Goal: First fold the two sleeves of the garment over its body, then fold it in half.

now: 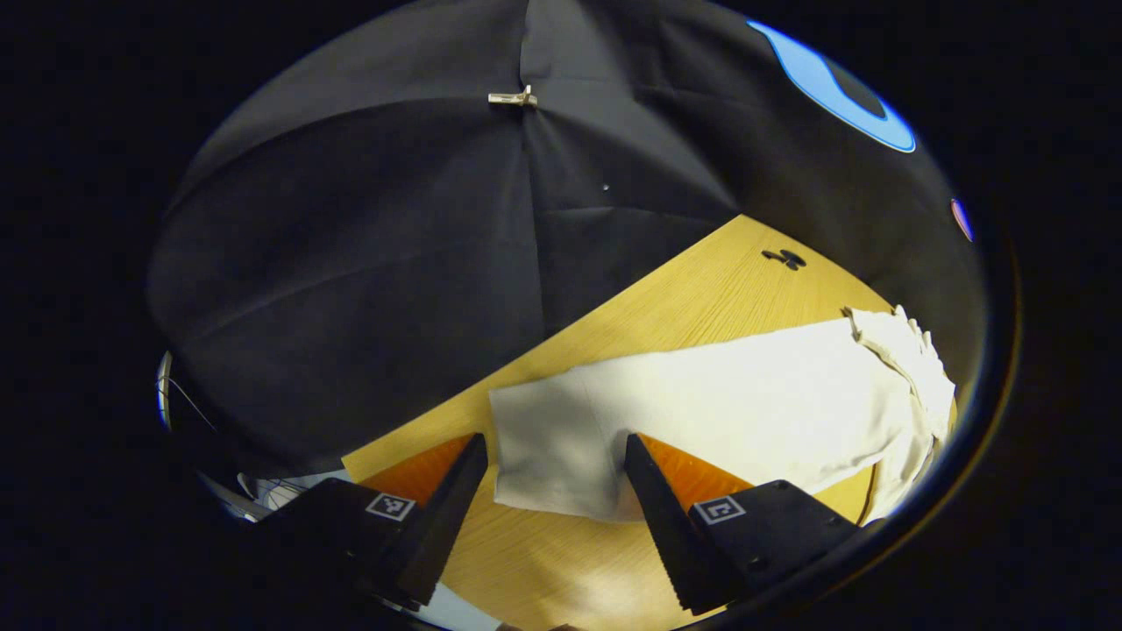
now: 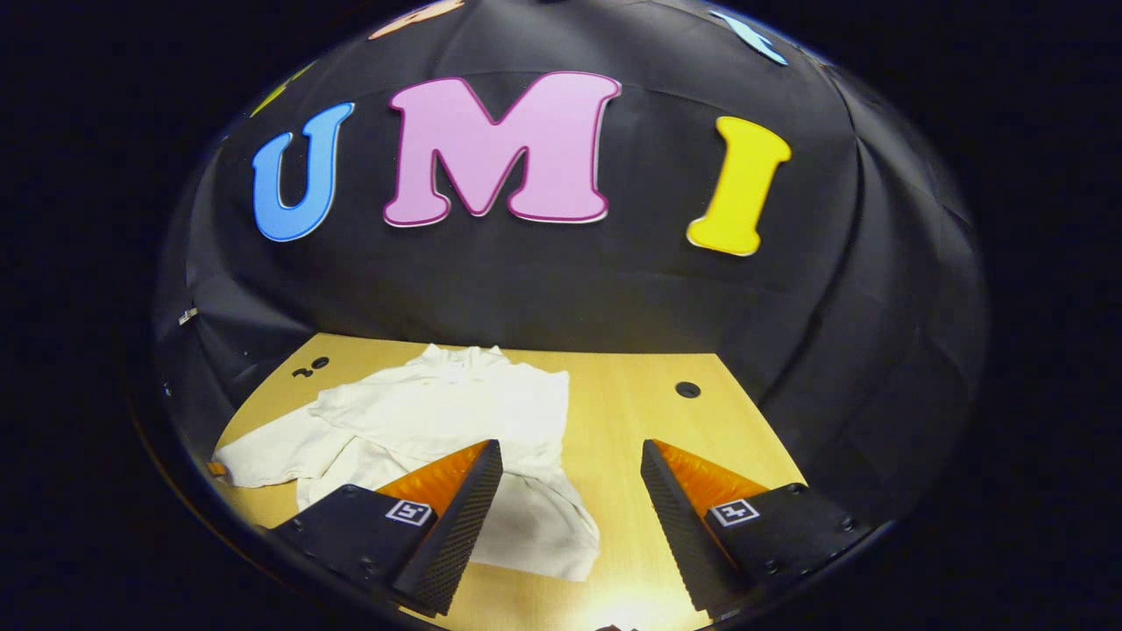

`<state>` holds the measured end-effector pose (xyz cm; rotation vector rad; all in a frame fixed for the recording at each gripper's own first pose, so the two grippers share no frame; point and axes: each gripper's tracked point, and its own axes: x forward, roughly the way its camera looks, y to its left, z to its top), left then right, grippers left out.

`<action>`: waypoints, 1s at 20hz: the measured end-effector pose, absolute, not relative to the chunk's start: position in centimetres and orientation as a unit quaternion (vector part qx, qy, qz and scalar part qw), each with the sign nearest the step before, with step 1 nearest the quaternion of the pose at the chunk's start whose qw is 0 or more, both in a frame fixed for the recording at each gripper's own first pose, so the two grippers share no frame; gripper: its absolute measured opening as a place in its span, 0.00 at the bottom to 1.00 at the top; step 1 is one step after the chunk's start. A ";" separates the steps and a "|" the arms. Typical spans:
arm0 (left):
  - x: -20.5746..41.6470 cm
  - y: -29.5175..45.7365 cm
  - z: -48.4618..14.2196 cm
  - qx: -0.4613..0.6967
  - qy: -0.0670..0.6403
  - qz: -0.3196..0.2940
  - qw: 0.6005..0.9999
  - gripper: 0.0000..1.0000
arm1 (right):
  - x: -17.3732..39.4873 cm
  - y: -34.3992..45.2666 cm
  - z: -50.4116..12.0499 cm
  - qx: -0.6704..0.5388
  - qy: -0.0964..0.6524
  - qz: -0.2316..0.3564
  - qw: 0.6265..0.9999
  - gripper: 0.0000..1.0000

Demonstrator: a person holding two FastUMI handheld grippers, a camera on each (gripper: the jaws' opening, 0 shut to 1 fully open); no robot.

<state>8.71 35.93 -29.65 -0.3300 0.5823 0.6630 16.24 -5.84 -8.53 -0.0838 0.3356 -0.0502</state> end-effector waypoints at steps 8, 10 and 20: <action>10.3 33.5 -29.5 -0.144 0.310 0.310 0.887 0.52 | 12.1 -10.8 -10.9 -0.025 0.188 -0.057 0.980 0.98; 10.7 33.3 -29.4 -0.130 0.315 0.304 0.890 0.31 | 11.9 -11.6 -11.3 -0.019 0.191 -0.060 0.980 0.98; 12.0 31.6 -26.8 -0.189 0.284 0.288 0.895 0.06 | 14.0 -13.6 -11.7 -0.005 0.195 -0.050 0.980 0.98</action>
